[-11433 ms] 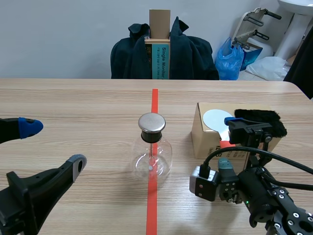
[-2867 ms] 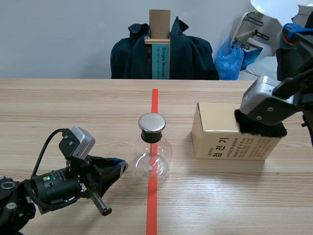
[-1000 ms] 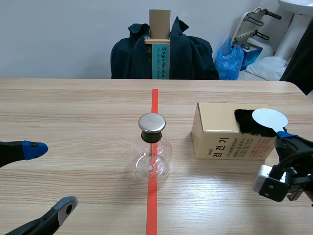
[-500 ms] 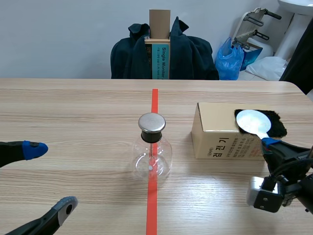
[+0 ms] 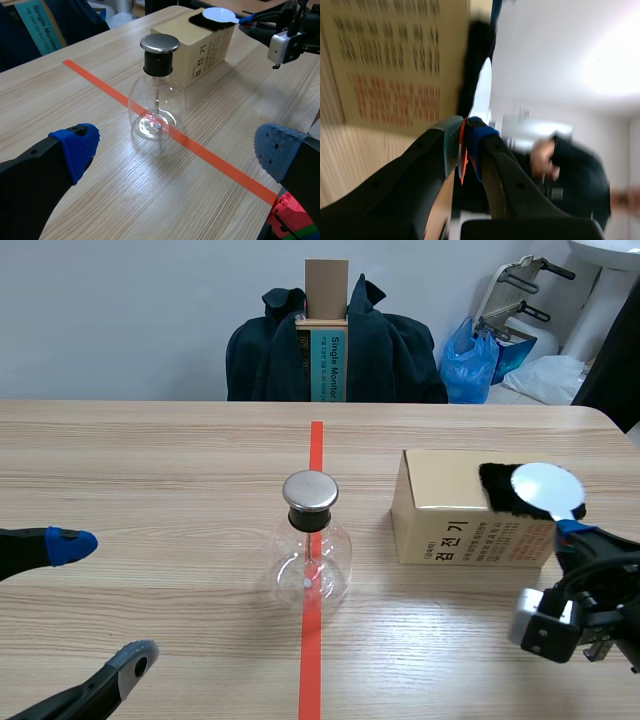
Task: Do the electroscope experiment.
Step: 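Rub the plate on the fur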
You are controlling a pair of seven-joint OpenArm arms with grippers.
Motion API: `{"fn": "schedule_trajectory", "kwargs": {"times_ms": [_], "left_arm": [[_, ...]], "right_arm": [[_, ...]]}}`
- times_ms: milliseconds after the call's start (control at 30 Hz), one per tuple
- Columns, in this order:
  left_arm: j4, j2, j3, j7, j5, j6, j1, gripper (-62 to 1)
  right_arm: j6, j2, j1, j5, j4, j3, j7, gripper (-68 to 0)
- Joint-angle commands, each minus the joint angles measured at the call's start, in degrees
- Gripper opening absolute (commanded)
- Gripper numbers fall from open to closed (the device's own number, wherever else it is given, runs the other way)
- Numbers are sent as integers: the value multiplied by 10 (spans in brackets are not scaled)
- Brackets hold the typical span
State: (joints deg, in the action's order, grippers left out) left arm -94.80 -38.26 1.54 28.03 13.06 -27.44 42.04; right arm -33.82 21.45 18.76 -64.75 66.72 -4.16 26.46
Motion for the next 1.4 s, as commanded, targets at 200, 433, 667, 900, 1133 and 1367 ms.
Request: {"fn": "schedule_trajectory", "kwargs": {"times_ms": [200, 433, 667, 900, 1133, 1367], "left_arm": [[-2, 3, 5, 9, 6, -1, -2, 14], [-2, 3, 5, 9, 8, -1, -2, 14], [-2, 3, 5, 9, 8, -1, -2, 14], [-2, 3, 5, 9, 8, -1, -2, 14], [-2, 3, 5, 9, 8, -1, -2, 14], [-2, 3, 5, 9, 8, -1, -2, 14]], "right_arm": [[26, 8, 3, -5, 9, 1, -56, -667], [36, 0, 6, -5, 9, 0, -84, -667], [47, -4, 2, -6, 9, 0, -39, -667], [63, -2, 1, -22, 10, 0, 17, -667], [71, 1, 1, -27, 10, 1, -10, -667], [69, 2, 2, -28, 10, 1, -73, -667]]}}
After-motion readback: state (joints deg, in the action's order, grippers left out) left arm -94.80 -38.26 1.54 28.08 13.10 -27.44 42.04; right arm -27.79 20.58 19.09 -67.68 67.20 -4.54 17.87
